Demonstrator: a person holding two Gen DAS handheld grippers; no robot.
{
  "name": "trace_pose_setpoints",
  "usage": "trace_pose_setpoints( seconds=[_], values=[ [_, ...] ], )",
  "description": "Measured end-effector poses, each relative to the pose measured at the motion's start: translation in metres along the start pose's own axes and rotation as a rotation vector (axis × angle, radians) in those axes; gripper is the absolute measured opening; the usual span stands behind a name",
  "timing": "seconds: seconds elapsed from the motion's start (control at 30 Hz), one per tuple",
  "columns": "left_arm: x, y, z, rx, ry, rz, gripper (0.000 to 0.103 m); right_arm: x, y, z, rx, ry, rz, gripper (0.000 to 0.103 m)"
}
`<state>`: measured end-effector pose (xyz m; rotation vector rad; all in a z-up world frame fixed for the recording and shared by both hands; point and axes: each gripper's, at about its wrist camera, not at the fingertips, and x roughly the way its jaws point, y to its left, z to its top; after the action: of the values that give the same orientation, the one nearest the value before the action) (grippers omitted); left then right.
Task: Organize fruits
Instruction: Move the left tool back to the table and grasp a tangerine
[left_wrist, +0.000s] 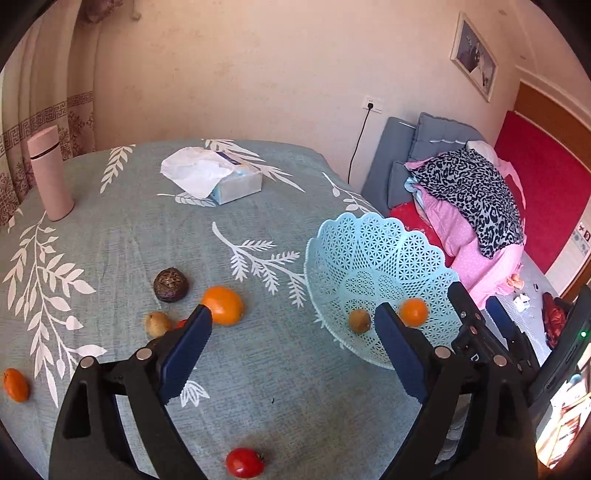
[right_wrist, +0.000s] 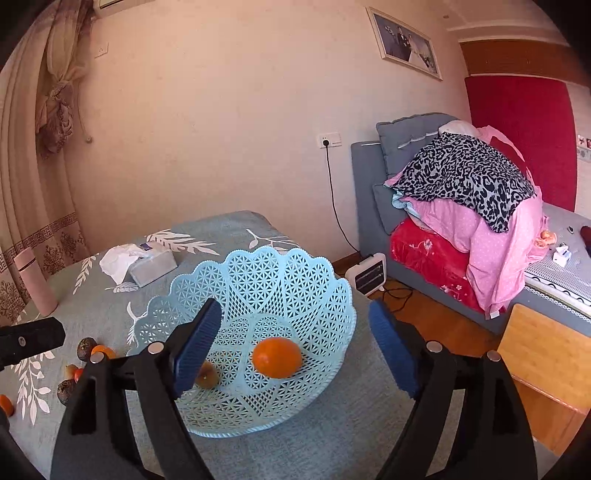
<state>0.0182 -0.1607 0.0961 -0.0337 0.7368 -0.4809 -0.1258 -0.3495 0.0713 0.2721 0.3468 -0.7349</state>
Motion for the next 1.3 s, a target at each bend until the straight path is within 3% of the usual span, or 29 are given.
trace_pose_setpoints(
  seconds=[0.8, 1.13, 1.3],
  values=[
    [-0.076, 0.157, -0.036, -0.212, -0.052, 0.387, 0.091, 0.004, 0.011, -0.003, -0.046, 0.016, 0.001, 0.084],
    [-0.079, 0.207, -0.066, -0.261, 0.011, 0.464, 0.090, 0.008, 0.019, -0.006, -0.087, 0.029, -0.004, 0.084],
    [-0.062, 0.225, -0.078, -0.273, 0.060, 0.476, 0.070, 0.005, 0.025, -0.007, -0.121, 0.020, 0.009, 0.084]
  ],
)
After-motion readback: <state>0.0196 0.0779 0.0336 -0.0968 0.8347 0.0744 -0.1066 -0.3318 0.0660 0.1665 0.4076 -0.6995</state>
